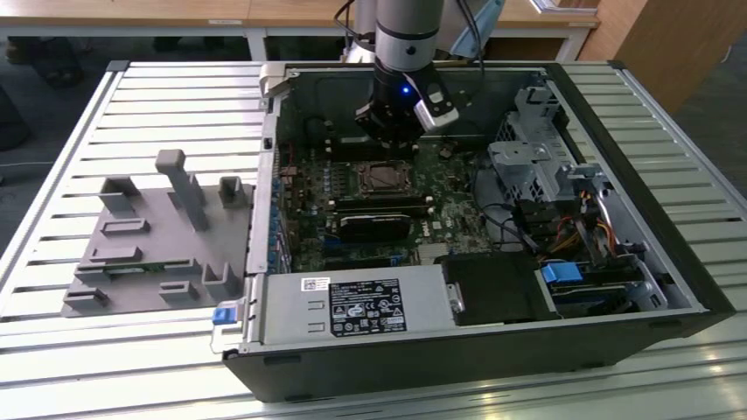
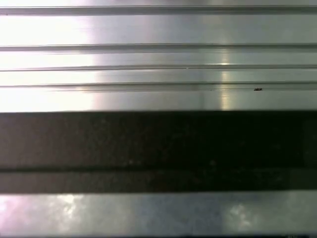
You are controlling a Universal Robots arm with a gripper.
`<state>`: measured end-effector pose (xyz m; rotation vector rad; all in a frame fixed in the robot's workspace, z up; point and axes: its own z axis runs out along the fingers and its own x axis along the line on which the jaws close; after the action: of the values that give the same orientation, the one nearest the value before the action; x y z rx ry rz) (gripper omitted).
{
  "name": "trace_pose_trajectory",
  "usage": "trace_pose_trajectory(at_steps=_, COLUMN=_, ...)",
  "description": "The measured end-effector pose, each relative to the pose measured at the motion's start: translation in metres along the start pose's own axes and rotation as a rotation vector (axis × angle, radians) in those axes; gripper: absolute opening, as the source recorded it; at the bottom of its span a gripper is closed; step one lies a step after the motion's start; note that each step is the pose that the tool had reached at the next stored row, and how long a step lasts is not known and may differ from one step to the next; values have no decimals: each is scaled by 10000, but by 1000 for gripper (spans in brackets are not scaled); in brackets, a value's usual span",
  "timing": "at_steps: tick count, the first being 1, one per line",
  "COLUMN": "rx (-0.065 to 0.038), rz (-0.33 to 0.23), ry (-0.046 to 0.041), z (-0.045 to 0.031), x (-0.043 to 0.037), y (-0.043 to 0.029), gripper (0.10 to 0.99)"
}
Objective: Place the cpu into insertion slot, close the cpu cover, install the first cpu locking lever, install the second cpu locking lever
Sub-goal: 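Install the second cpu locking lever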
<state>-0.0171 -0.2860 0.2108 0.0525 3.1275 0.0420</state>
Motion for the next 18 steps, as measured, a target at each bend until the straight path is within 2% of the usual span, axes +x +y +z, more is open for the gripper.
trace_pose_trajectory(at_steps=18, rx=-2, rz=0, ry=-1, z=-2, x=-3, y=-81, gripper=106)
